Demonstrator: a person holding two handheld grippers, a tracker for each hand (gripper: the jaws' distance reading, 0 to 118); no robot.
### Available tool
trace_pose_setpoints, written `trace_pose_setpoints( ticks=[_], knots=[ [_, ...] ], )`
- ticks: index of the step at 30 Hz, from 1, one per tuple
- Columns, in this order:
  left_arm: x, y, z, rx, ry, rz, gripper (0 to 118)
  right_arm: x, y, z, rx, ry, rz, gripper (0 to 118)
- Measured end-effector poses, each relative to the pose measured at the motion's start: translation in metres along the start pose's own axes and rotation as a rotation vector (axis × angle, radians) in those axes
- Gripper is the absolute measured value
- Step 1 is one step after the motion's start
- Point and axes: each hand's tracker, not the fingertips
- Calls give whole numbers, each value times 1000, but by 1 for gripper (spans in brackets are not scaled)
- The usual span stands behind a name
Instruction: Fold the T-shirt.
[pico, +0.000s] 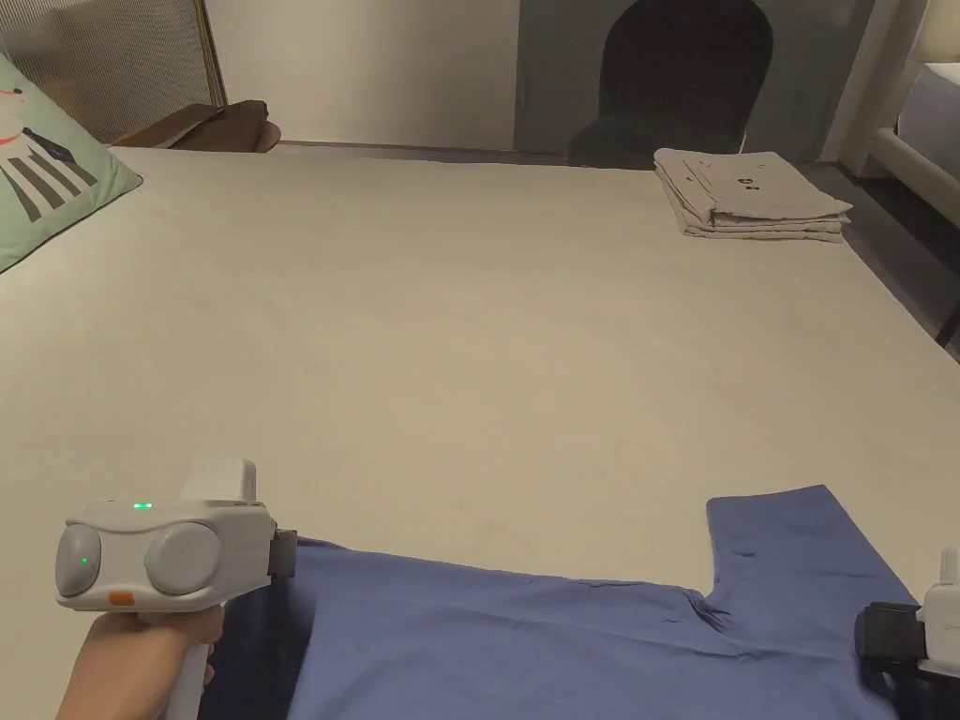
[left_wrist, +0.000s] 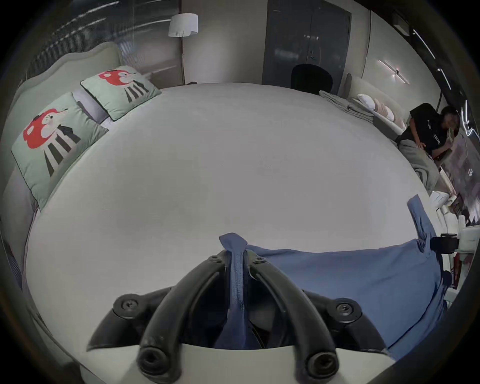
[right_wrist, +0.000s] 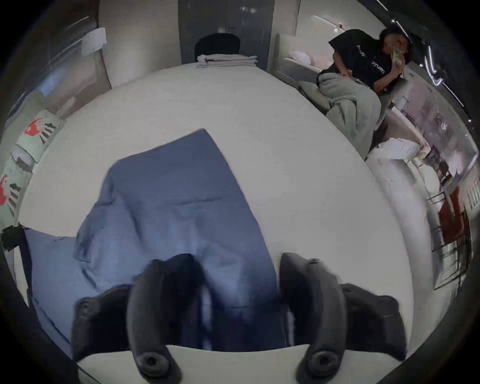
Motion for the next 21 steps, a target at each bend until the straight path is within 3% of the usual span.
trace_pose_setpoints(
  ticks=[1, 3, 4, 7, 11, 16, 21],
  knots=[
    [-1, 1, 2, 1, 0, 2, 4, 0, 0, 7, 16, 39, 10, 0],
    [-1, 3, 9, 8, -4, 7, 4, -3, 2, 20, 57, -55, 68, 1],
    [-1, 3, 14, 14, -5, 8, 4, -2, 2, 30, 101, -52, 90, 1],
    [-4, 5, 36, 48, -16, 15, 4, 10, 1, 67, 141, 37, -1, 1],
    [-8, -1, 73, 93, -33, 12, 4, 22, -9, 114, 210, 50, 0, 1],
    [-21, -26, 128, 158, -53, 13, 4, 37, -43, 180, 300, 121, -63, 1],
    [-36, -69, 174, 192, -48, 27, 4, 43, -86, 224, 358, 143, -37, 1]
  ],
)
